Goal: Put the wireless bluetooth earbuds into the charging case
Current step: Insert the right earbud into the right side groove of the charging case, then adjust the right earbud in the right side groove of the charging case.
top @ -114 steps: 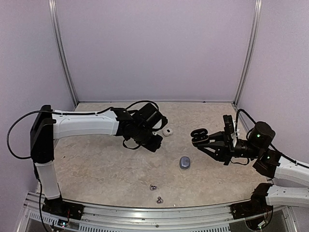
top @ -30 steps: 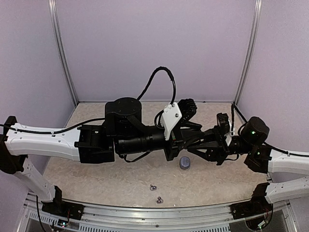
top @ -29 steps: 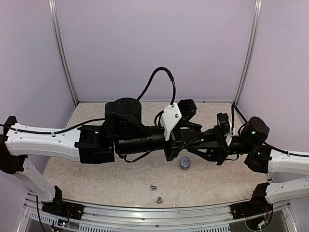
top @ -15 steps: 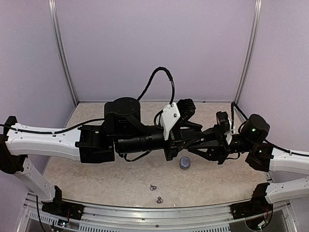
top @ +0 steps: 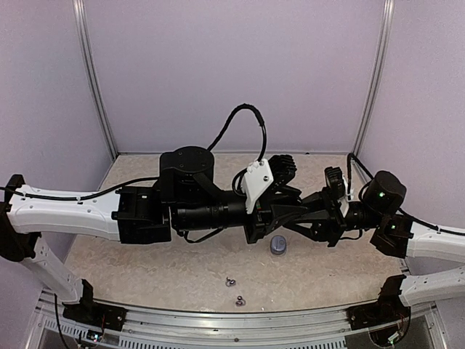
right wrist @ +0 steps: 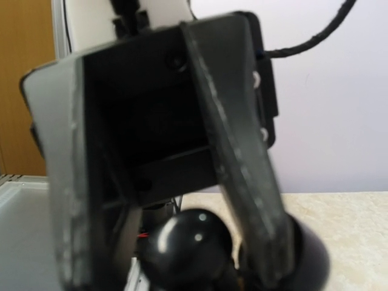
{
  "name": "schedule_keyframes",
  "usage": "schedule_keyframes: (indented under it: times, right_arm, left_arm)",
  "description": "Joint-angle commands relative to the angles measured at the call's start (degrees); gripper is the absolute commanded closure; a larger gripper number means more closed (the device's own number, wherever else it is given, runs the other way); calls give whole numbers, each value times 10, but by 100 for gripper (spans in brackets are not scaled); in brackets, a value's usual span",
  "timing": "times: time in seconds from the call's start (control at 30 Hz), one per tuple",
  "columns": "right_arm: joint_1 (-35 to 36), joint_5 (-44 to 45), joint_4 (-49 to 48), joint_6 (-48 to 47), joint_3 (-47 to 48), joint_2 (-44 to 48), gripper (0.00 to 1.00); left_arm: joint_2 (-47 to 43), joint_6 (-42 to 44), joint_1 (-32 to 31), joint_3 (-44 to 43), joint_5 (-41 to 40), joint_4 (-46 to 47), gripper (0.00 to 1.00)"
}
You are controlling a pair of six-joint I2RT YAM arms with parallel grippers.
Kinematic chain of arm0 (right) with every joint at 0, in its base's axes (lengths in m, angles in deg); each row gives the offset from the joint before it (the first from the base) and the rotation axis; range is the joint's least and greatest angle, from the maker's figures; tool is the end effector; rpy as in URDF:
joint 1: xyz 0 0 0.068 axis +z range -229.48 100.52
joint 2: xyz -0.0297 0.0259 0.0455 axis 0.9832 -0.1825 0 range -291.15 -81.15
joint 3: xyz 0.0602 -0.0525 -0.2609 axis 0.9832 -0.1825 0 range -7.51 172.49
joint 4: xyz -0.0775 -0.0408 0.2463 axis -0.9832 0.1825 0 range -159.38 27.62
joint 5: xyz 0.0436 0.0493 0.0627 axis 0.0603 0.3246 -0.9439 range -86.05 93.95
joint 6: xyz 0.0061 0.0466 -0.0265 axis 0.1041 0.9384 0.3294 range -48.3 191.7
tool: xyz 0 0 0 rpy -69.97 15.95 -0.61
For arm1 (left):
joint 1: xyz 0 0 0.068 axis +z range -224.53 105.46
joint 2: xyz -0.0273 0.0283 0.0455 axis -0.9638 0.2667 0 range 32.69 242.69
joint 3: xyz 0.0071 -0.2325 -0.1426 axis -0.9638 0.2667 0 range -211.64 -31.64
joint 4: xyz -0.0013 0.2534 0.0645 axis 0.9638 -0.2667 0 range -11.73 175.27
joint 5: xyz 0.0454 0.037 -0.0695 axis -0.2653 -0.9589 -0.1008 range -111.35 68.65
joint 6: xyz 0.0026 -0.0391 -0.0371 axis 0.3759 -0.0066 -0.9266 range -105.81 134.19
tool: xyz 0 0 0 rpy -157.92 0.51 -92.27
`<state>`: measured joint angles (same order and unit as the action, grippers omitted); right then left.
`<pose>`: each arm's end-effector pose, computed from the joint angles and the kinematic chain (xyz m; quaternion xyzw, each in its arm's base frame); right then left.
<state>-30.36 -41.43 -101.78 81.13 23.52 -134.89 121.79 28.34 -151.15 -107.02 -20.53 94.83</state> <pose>0.1186 0.1759 0.3039 -0.4793 0.4595 0.5618 0.4934 0.0868 -0.3673 0.3697 0.5247 0.5108 -0.3576 0.5796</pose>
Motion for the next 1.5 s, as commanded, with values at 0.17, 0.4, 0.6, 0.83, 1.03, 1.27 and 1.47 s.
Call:
schedule_keyframes:
  times: [0.17, 0.4, 0.6, 0.83, 1.03, 1.27, 1.47]
  right_arm:
    - [9, -2, -29, -10, 9, 8, 100]
    - [8, 11, -35, -6, -4, 2, 100]
    - [8, 34, -19, -9, -5, 3, 100]
    - [8, 101, 19, -21, 1, 5, 100]
    - [8, 198, 64, -38, 10, 14, 100]
    - [9, 258, 100, -48, 28, 11, 100]
    - [10, 264, 109, -46, 33, 9, 100]
  left_arm:
    - [-17, 33, -4, -27, -63, -30, 51]
    - [-25, 51, -11, -37, -90, -22, 31]
    - [-49, 41, -14, -9, -111, 10, 1]
    - [-89, -19, -13, 32, -198, 55, 1]
    - [-100, -127, 8, 15, -231, 7, 1]
    - [-46, -216, 22, -40, -200, -52, 1]
    - [10, -244, 21, -93, -193, -91, 1]
